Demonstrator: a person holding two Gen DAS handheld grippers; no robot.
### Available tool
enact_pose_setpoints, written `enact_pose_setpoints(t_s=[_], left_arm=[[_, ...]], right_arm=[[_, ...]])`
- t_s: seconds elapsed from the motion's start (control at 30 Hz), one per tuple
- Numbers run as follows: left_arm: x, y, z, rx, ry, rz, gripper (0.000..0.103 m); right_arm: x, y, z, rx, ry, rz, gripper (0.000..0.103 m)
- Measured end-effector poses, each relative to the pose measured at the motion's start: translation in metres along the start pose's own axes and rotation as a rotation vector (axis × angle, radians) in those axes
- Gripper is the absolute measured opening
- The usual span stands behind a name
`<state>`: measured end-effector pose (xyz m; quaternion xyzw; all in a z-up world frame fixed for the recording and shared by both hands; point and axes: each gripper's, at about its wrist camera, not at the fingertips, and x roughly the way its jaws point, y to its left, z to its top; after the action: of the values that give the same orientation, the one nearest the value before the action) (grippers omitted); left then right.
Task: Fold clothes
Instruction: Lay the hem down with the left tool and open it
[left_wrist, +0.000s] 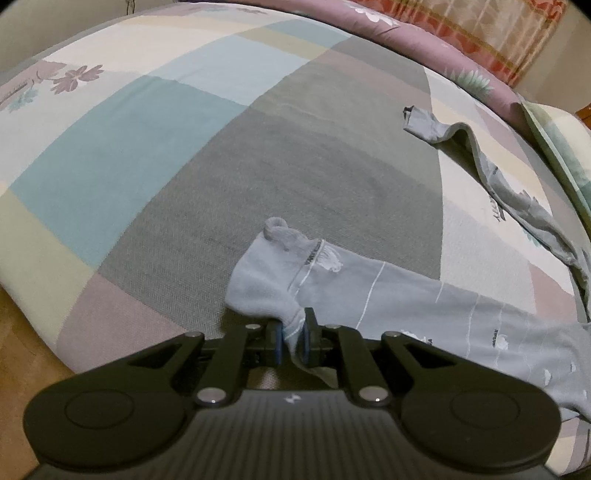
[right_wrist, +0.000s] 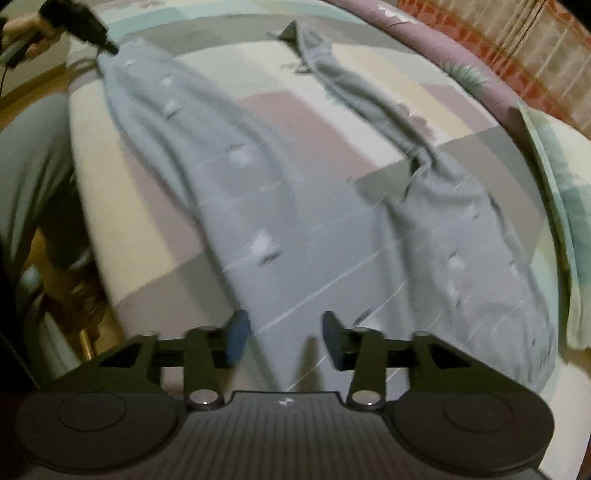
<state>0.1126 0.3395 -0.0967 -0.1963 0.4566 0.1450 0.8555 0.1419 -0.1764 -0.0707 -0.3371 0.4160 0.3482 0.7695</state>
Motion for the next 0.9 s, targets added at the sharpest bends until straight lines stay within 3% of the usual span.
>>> enact_pose_setpoints(t_s=[0.17, 0.4, 0.53, 0.67, 0.9], left_arm=[[-0.005, -0.007, 0.002, 0.005, -0.001, 0.023, 0.016], [-0.029, -0.029, 0.003, 0.103, -0.018, 0.017, 0.031], [-0.045, -0.056, -0.008, 0.21, -0.009, 0.004, 0.035], [-0.066, -0.1, -0.025, 0.39, -0.016, -0.044, 0.042], [-0.066, -0.204, -0.067, 0.764, -0.007, -0.195, 0.048]], right_arm=[[0.007, -0.007, 0.001, 0.037, 0.0, -0.07, 0.051], [0.018, -0.062, 0.012, 0.212, -0.037, -0.108, 0.051], [0.02, -0.062, 0.003, 0.243, -0.042, -0.123, 0.051], [-0.007, -0.04, -0.008, 0.168, -0.112, -0.121, 0.05], [-0.009, 0.007, -0.01, -0.115, -0.105, -0.159, 0.034]])
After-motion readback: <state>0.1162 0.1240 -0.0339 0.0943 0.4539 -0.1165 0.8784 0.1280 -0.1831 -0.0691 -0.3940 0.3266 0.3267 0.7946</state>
